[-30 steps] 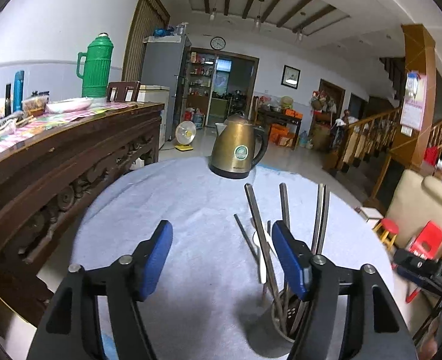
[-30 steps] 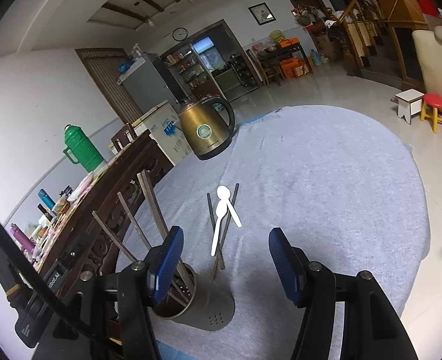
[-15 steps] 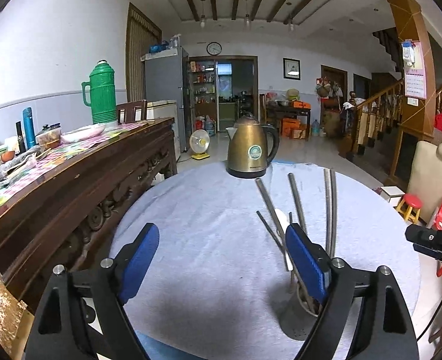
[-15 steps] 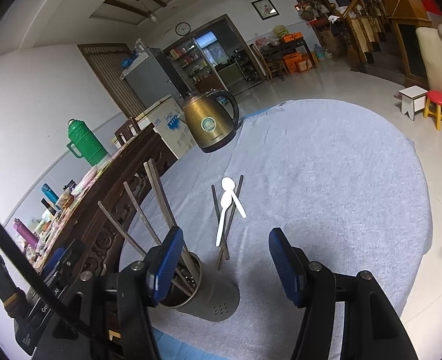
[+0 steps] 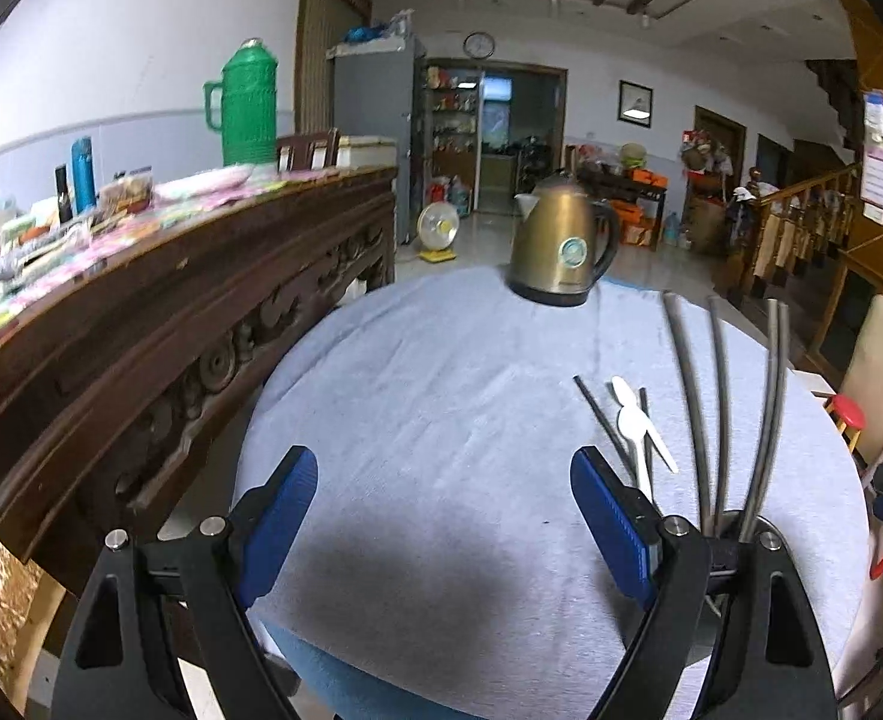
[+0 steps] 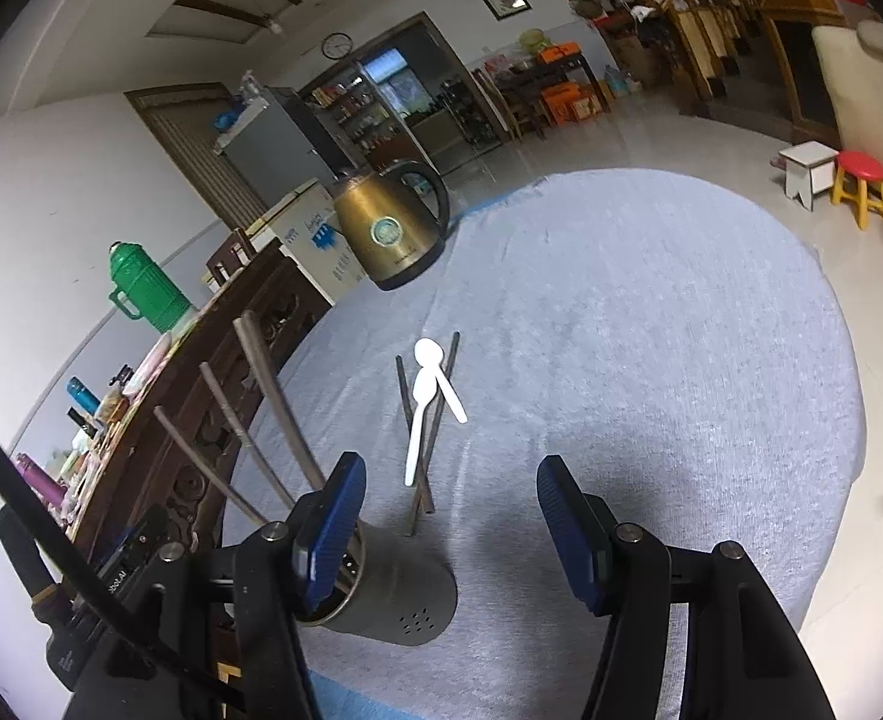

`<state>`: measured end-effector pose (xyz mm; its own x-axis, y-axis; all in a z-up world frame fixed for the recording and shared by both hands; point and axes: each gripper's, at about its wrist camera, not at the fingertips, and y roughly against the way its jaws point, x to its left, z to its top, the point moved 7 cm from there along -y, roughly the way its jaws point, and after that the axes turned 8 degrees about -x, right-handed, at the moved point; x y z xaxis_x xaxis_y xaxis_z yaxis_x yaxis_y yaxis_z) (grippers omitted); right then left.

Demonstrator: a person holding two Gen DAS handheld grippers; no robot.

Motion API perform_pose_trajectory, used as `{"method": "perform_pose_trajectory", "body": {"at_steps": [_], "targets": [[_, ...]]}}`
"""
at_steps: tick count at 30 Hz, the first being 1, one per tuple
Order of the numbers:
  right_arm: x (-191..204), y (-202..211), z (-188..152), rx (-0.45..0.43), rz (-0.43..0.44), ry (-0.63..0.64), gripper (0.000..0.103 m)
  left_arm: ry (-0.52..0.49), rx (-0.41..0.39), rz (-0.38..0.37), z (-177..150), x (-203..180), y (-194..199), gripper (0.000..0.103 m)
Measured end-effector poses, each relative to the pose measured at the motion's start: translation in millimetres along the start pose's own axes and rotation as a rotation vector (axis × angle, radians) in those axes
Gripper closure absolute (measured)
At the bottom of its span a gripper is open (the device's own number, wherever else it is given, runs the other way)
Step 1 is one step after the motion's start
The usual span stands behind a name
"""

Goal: Organize utensils
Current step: 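Move both open tools toward the two white spoons lying on the cloth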

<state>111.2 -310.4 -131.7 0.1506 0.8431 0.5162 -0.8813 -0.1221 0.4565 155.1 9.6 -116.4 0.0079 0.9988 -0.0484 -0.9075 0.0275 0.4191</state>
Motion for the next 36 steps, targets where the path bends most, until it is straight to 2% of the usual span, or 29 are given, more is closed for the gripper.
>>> {"method": "perform_pose_trajectory", "body": {"at_steps": [9,25,36], "targets": [[-1,-11,1,0.02,-0.012,0.011,0.04,0.013,0.028,0.011,-3,5,-11,0.016],[-24,-36,-1,0.084,-0.033,-0.044,0.04,0.018,0.079,0.029,-12,19,-39,0.016],[-32,-59,-13,0.149,-0.047,-0.063,0.04,0.029,0.156,0.028,-27,25,-66,0.016]]}}
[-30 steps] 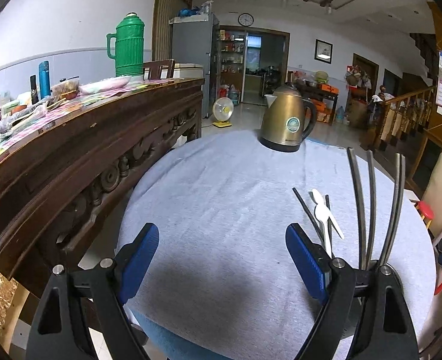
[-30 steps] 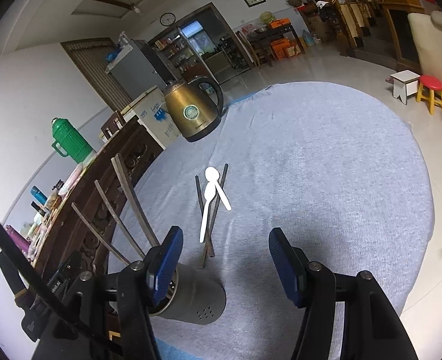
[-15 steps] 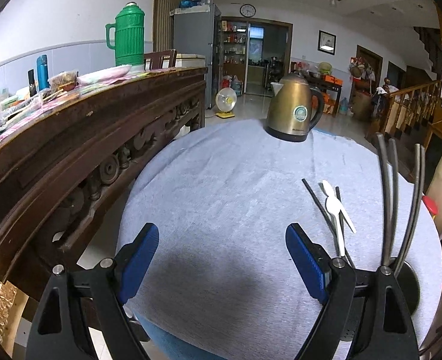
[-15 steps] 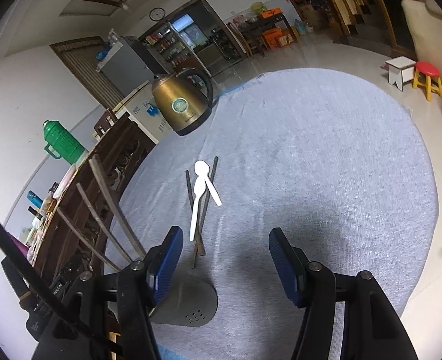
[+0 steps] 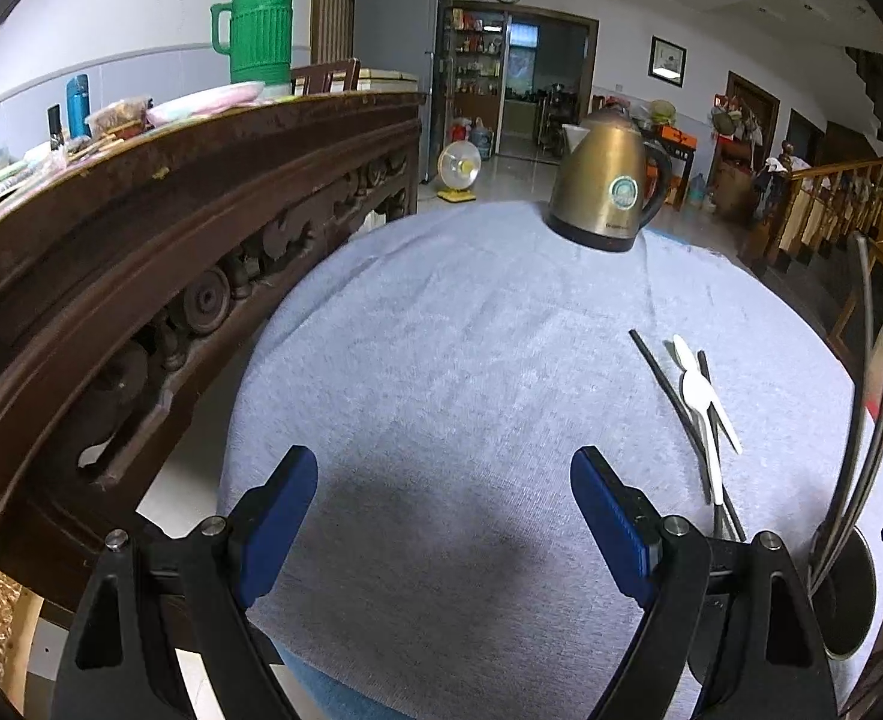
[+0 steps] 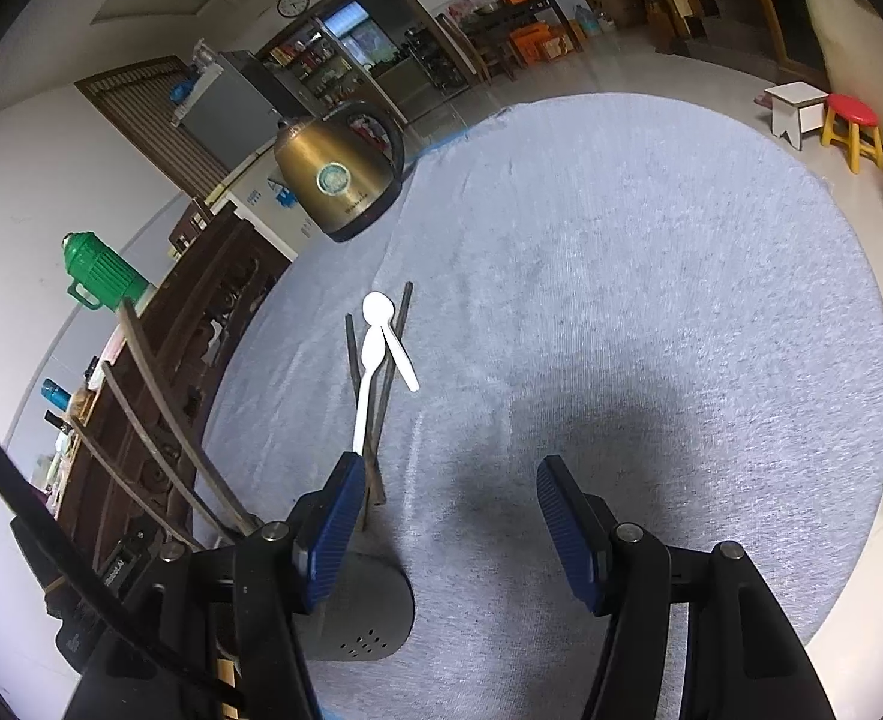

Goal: Organize utensils
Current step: 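Move both open tools toward the two white spoons lying on the cloth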

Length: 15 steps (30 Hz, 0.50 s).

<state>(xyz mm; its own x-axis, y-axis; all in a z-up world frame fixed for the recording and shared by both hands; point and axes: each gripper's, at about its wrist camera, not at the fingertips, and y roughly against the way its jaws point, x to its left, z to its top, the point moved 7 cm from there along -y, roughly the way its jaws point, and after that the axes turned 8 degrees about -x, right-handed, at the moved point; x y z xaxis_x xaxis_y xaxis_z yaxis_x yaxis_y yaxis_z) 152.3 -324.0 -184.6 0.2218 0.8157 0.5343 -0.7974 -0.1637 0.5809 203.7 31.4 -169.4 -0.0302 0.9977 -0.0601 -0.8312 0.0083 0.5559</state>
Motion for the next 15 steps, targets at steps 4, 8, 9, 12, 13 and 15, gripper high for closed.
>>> {"method": "perform_pose_trajectory", "body": {"at_steps": [4,8,9,12,13,15], "targets": [[3,-15,3,0.036,0.009,0.016,0.04,-0.018,0.043,-0.036,3,-6,-17,0.016],[6,-38,17,0.087,0.025,0.034,0.04,-0.03,0.095,-0.092,8,-16,-39,0.016],[7,-44,21,0.098,0.03,0.035,0.04,-0.041,0.113,-0.116,10,-21,-47,0.016],[11,-69,35,0.137,0.036,0.053,0.04,-0.082,0.154,-0.156,13,-37,-64,0.016],[12,-75,38,0.144,0.034,0.061,0.04,-0.097,0.165,-0.168,14,-43,-70,0.016],[15,-89,46,0.156,0.031,0.073,0.04,-0.12,0.194,-0.19,15,-55,-81,0.016]]}}
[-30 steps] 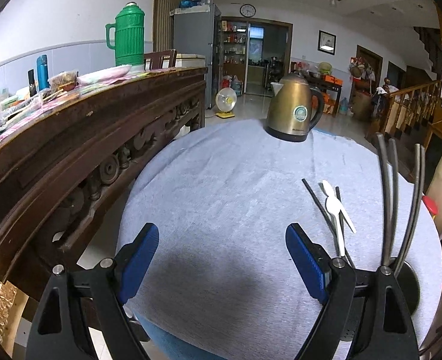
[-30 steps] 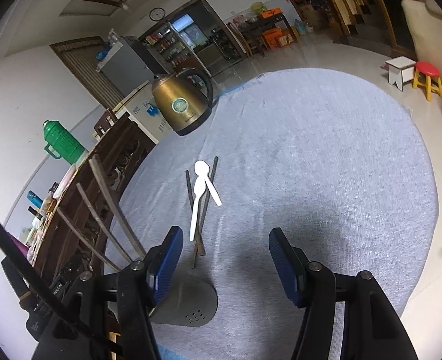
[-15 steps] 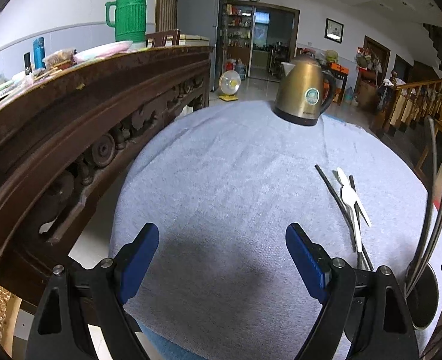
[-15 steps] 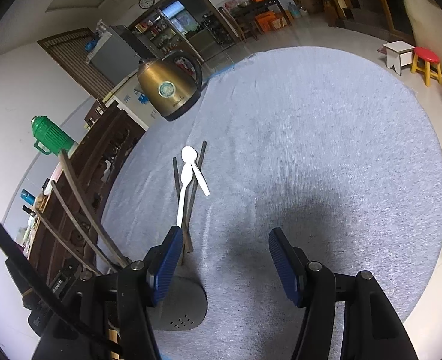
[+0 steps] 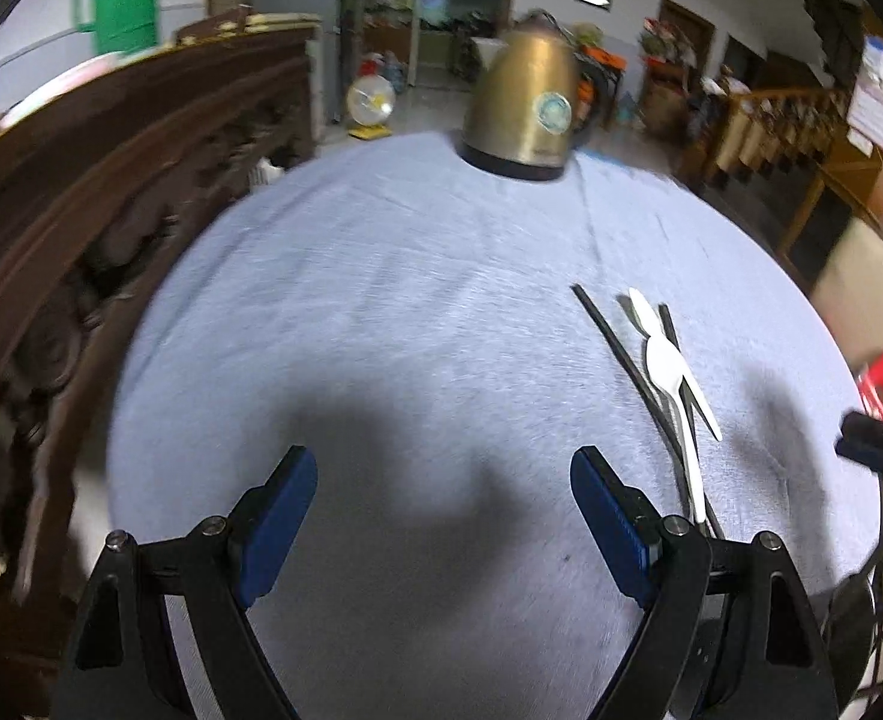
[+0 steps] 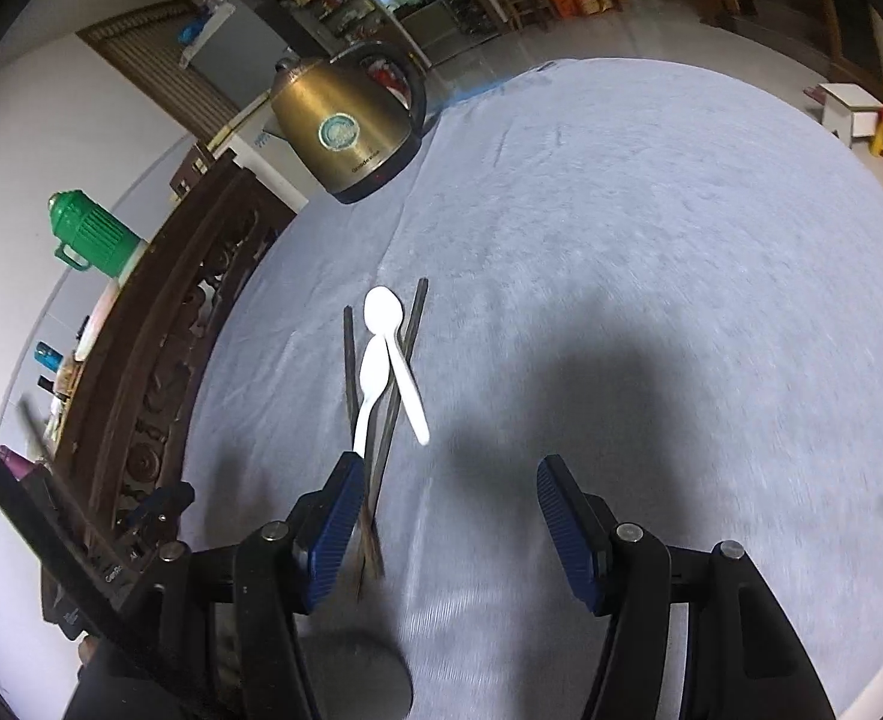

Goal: Organize utensils
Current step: 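Move both open tools toward the two white spoons lying on the cloth, then close the left tool on one white spoon while the right tool grasps the other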

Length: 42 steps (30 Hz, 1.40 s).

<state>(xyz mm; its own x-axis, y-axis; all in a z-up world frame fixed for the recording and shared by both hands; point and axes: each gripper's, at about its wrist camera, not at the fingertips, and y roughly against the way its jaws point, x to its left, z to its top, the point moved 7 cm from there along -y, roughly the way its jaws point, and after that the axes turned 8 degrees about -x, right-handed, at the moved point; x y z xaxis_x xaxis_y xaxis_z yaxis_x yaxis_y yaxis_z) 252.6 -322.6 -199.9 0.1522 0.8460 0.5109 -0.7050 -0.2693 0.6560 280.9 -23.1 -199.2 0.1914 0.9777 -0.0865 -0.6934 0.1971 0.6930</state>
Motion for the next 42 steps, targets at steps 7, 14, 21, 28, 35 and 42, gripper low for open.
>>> {"method": "perform_pose_trajectory", "body": {"at_steps": [7,14,21,28,35,42], "targets": [[-2,-22,14,0.004,0.018,-0.031,0.04,-0.114,0.027,-0.082,12,-51,-27,0.016],[-12,-28,15,0.014,0.007,-0.049,0.04,-0.214,0.052,-0.175,15,-100,-48,0.016],[-19,-28,14,0.019,0.003,-0.052,0.04,-0.17,0.123,-0.325,18,-120,-71,0.016],[-20,-28,20,0.013,0.001,-0.047,0.04,-0.199,0.164,-0.311,17,-130,-91,0.016],[-6,-42,32,0.03,0.014,-0.012,0.04,-0.268,0.183,-0.271,5,-134,-101,0.05],[22,-74,37,0.102,0.059,0.068,0.044,-0.196,0.207,-0.323,8,-115,-101,0.089]]}}
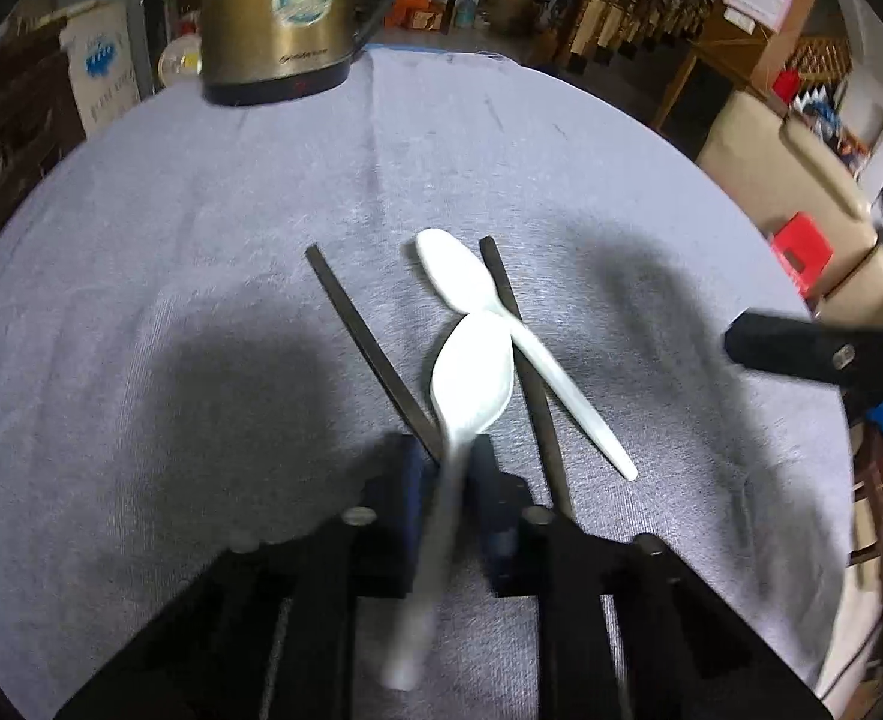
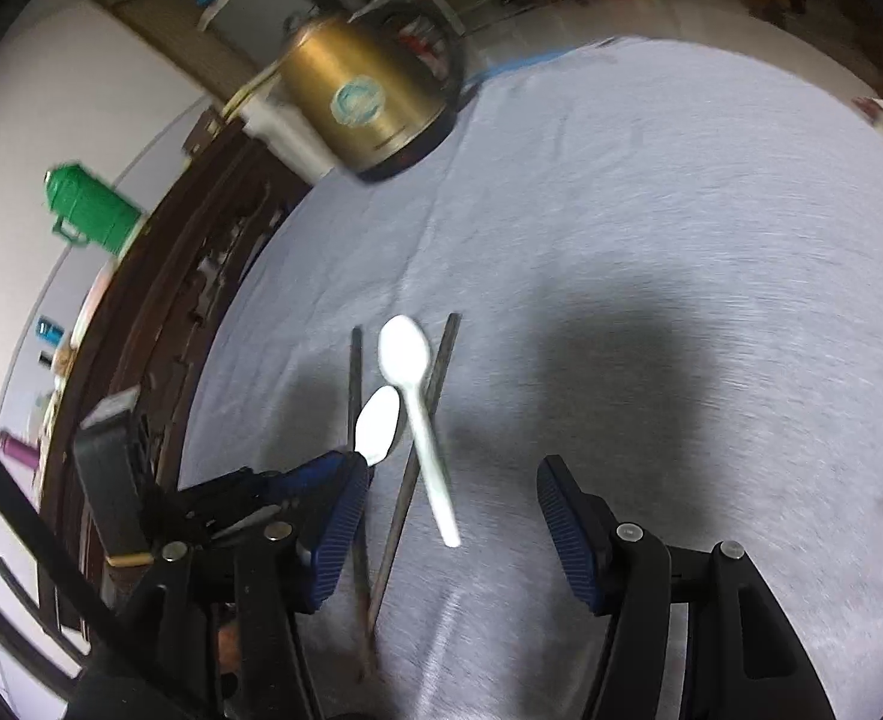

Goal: Organize utensils
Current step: 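Close the left tool on one white spoon while the right tool grasps the other, then lift both held white spoons off the cloth and turn them upright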

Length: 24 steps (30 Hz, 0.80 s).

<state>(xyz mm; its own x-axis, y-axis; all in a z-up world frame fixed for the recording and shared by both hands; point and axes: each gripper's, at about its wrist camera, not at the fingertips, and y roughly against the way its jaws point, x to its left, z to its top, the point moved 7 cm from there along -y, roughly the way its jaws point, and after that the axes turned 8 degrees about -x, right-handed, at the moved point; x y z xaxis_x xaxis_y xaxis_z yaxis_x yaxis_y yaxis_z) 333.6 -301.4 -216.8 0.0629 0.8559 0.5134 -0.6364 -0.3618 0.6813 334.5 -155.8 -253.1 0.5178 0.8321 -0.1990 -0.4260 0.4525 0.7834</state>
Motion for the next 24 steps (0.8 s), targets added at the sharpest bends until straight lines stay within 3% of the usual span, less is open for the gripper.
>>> {"method": "perform_pose_trajectory", "body": {"at_steps": [4,13,17,19,20,21,24], "targets": [[9,-27,-4,0.059,-0.005,0.041,0.058,0.026,-0.01,-0.012,-1,13,6,0.094],[19,-61,-9,0.111,-0.036,0.117,0.058,0.1,-0.058,-0.03,1,43,23,0.094],[25,-69,-10,0.106,-0.051,0.158,0.058,0.138,-0.055,-0.003,-2,51,25,0.094],[24,-70,-9,0.103,-0.071,0.184,0.072,0.15,-0.035,0.01,-4,54,21,0.094],[24,-71,-10,0.107,-0.087,0.21,0.087,0.16,-0.023,0.017,-5,55,18,0.094],[23,-73,-10,0.11,-0.097,0.226,0.092,0.167,-0.016,0.021,-6,55,16,0.094],[18,-68,-9,0.104,-0.108,0.218,0.093,0.193,0.01,0.026,-7,55,9,0.094]]}}
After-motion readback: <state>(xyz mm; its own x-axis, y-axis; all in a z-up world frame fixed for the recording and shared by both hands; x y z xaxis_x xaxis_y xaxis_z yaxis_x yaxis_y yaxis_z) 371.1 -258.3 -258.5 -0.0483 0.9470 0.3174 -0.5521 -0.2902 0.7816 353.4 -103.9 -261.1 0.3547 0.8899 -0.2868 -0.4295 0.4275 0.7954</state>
